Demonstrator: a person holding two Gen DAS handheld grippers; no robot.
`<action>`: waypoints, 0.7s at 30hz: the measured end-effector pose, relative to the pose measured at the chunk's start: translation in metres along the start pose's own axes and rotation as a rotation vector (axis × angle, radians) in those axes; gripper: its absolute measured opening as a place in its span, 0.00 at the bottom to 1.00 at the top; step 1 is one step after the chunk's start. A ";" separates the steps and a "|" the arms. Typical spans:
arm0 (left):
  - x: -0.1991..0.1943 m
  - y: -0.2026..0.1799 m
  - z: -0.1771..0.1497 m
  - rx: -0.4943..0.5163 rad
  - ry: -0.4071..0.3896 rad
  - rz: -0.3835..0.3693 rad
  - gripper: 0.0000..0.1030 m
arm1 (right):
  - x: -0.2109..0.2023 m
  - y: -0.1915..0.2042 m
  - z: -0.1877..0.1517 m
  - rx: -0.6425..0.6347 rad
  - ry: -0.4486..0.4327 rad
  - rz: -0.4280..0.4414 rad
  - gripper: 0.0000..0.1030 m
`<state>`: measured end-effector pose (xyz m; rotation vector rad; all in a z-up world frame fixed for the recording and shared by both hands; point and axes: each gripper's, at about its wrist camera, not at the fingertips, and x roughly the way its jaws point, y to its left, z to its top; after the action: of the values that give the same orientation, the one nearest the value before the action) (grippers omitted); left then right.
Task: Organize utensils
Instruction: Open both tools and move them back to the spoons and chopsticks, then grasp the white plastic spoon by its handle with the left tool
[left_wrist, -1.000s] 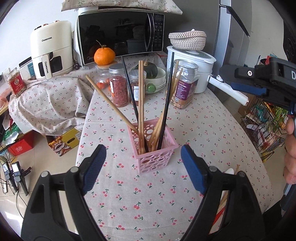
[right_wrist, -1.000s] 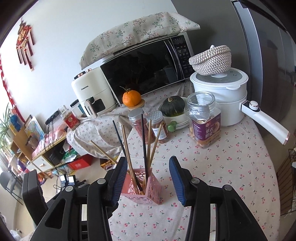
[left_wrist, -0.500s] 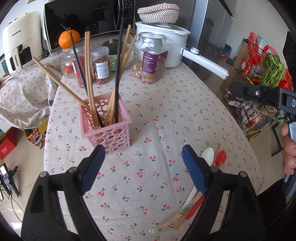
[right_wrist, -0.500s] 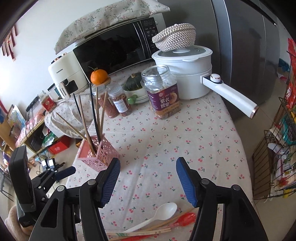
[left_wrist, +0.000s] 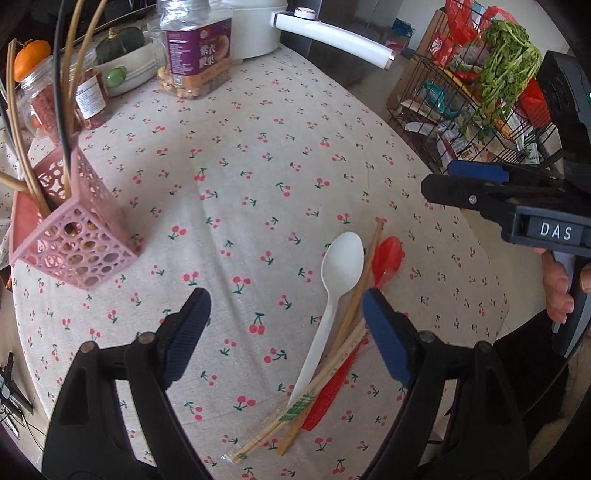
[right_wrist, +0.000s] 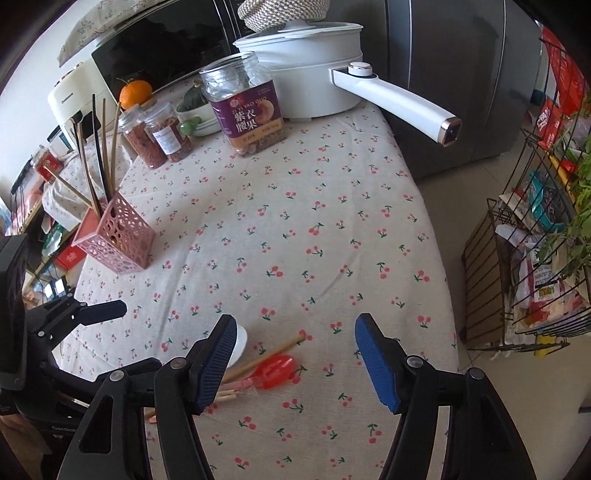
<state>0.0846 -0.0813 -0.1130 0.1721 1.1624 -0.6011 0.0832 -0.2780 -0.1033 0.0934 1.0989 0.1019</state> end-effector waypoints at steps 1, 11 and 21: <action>0.002 -0.002 0.000 0.013 0.011 -0.013 0.74 | 0.002 -0.003 -0.003 -0.003 0.012 -0.007 0.66; 0.038 -0.034 0.004 0.171 0.111 -0.044 0.49 | 0.009 -0.028 -0.011 0.041 0.062 -0.004 0.66; 0.065 -0.043 0.017 0.175 0.131 -0.039 0.42 | 0.007 -0.031 -0.011 0.044 0.058 -0.008 0.66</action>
<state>0.0922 -0.1472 -0.1568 0.3426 1.2421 -0.7354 0.0776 -0.3071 -0.1188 0.1261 1.1596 0.0735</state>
